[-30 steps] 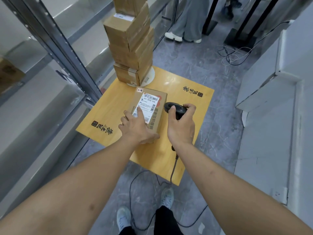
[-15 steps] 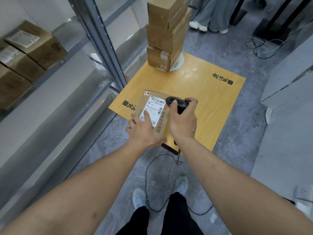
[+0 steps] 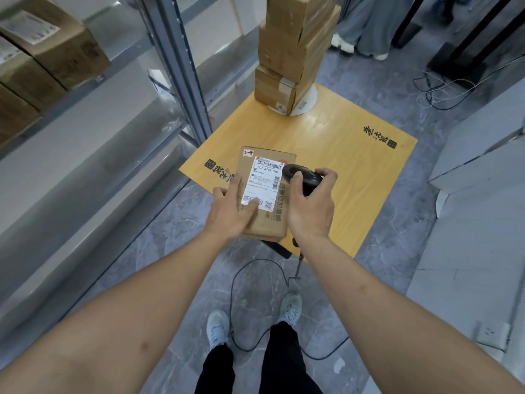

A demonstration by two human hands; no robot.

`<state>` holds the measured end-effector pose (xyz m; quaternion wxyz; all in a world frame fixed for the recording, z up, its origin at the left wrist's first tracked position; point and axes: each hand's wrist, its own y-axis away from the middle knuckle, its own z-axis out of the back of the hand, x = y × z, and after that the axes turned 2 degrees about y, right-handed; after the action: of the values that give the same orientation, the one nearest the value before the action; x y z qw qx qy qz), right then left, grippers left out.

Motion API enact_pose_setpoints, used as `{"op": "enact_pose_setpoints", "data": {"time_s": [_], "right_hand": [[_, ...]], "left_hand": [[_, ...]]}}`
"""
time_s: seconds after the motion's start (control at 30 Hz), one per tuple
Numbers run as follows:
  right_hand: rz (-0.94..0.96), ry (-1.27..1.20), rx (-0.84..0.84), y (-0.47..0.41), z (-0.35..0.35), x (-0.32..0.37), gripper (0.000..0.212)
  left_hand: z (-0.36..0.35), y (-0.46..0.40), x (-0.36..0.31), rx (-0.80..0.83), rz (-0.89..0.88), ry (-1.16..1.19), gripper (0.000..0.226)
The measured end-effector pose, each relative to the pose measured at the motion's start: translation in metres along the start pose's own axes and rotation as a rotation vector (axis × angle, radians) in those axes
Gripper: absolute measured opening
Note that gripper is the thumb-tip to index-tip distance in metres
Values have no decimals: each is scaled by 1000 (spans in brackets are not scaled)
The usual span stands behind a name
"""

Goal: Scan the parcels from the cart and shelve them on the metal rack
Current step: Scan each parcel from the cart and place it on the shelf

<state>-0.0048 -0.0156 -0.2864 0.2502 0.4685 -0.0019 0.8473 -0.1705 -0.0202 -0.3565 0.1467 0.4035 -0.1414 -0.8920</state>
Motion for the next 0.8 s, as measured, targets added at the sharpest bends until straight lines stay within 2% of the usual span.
{"op": "enact_pose_setpoints", "data": {"time_s": [0.1, 0.17, 0.23, 0.37, 0.57, 0.8], "right_hand": [[10, 0, 3, -4, -1, 1, 33], [17, 6, 2, -5, -3, 1, 33], [18, 14, 4, -5, -5, 0, 33], [13, 27, 15, -3, -10, -3, 34], [14, 31, 12, 4, -11, -3, 34], [44, -6, -17, 16, -2, 20, 32]], "left_hand": [[1, -11, 15, 26, 48, 263, 84], [2, -13, 23, 116, 128, 407, 84], [2, -13, 27, 217, 178, 503, 82], [2, -17, 24, 270, 221, 620, 81], [4, -11, 25, 374, 205, 628, 90], [37, 4, 20, 437, 187, 573, 83]]}}
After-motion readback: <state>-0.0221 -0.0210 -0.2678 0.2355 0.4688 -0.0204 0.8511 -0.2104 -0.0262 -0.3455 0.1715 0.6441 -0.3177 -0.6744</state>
